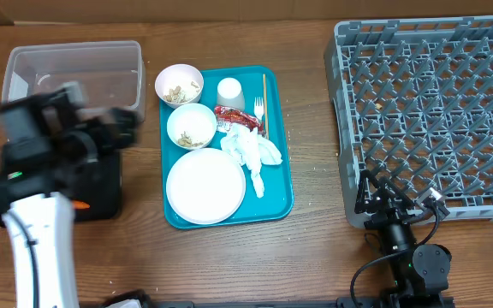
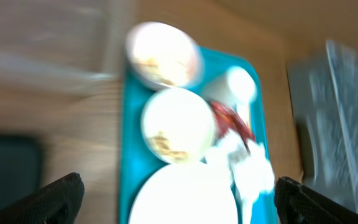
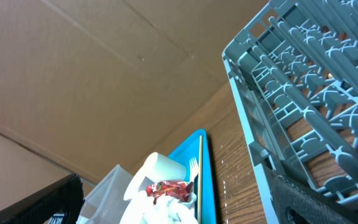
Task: Sort waste into correct bins and load items into the dishwasher rack
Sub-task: 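Move the left gripper to the rice bowl and grasp its rim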
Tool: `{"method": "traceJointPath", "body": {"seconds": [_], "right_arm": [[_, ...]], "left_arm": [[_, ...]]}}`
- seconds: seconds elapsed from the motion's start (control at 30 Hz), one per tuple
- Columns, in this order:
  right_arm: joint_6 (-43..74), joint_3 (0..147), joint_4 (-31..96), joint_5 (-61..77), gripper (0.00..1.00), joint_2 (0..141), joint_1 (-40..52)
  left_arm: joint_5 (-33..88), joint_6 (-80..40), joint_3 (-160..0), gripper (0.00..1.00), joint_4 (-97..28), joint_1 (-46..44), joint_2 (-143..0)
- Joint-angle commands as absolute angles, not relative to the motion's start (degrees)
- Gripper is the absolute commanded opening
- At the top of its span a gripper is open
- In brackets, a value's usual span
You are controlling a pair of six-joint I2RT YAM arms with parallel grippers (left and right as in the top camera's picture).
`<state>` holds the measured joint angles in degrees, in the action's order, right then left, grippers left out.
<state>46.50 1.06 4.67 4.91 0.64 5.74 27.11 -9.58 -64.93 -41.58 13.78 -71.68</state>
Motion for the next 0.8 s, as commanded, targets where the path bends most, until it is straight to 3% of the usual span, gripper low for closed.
{"method": "traceJointPath", "body": {"seconds": [0.0, 0.03, 0.2, 0.37, 0.77], "right_arm": [[46.50, 0.47, 4.43, 4.29, 1.00, 0.30, 6.04], [46.50, 0.47, 4.43, 4.29, 1.00, 0.30, 6.04], [46.50, 0.47, 4.43, 4.29, 1.00, 0.30, 6.04], [46.50, 0.47, 4.43, 4.32, 1.00, 0.30, 6.04], [46.50, 0.47, 4.43, 4.32, 1.00, 0.30, 6.04]], "left_arm": [[12.97, -1.72, -64.88, 1.00, -38.87, -3.07, -75.09], [8.67, -1.67, -64.88, 1.00, -36.40, -9.61, -78.24], [-8.91, -1.67, -64.88, 1.00, -27.03, -22.50, -90.43], [-12.45, -1.67, -64.88, 1.00, -23.22, -23.35, -99.74], [-8.05, -1.69, -64.88, 0.80, -21.08, -20.51, -104.60]]}}
